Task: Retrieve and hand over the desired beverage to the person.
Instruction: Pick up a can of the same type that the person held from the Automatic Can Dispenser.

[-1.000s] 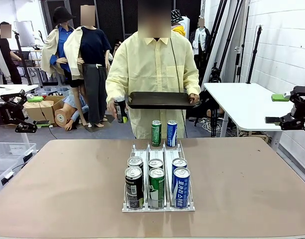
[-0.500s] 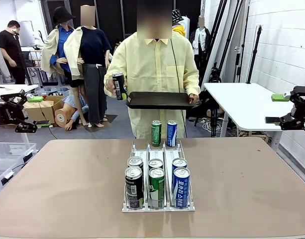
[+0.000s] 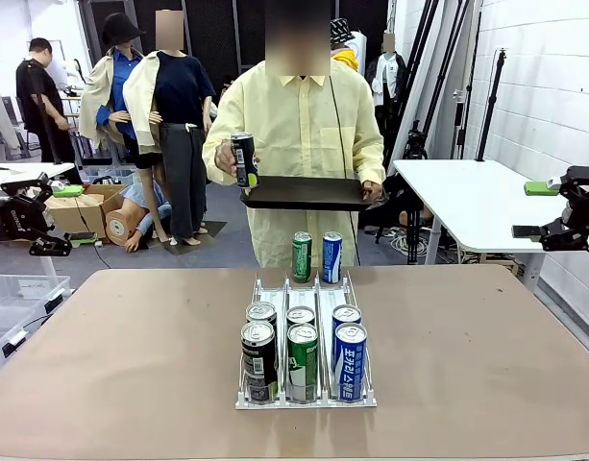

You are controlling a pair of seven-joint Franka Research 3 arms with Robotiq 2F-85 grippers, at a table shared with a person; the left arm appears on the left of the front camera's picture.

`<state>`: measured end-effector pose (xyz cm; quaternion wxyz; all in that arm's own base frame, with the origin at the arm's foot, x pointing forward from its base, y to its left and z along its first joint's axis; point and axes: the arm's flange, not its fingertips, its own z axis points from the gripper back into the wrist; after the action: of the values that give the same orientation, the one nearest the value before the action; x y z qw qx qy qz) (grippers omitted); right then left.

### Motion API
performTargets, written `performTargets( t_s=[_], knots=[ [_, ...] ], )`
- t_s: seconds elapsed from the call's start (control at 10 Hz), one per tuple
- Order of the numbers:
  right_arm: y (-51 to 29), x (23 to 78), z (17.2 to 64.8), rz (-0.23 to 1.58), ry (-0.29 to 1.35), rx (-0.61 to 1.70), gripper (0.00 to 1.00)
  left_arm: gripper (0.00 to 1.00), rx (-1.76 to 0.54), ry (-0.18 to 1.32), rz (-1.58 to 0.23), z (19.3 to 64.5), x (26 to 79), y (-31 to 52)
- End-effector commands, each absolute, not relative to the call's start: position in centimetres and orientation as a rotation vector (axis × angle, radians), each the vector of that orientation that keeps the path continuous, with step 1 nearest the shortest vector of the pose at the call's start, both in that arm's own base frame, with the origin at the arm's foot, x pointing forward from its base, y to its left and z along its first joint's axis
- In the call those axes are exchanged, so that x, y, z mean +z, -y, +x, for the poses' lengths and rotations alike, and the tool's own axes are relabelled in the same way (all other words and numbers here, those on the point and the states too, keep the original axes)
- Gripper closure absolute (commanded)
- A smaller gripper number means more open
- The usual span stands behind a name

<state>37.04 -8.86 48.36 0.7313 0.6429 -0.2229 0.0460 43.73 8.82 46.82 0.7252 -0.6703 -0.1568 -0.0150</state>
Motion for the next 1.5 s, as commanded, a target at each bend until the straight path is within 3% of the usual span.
performTargets(
  t_s=[0.0, 1.4],
  knots=[
    [8.87, 48.41, 37.01, 1.424, 0.481, 0.098, 0.0, 0.0, -0.025, 0.343, -1.482, 43.67, 46.97, -8.92],
    [8.87, 48.41, 37.01, 1.424, 0.481, 0.098, 0.0, 0.0, -0.025, 0.343, -1.482, 43.67, 46.97, -8.92]
  ],
)
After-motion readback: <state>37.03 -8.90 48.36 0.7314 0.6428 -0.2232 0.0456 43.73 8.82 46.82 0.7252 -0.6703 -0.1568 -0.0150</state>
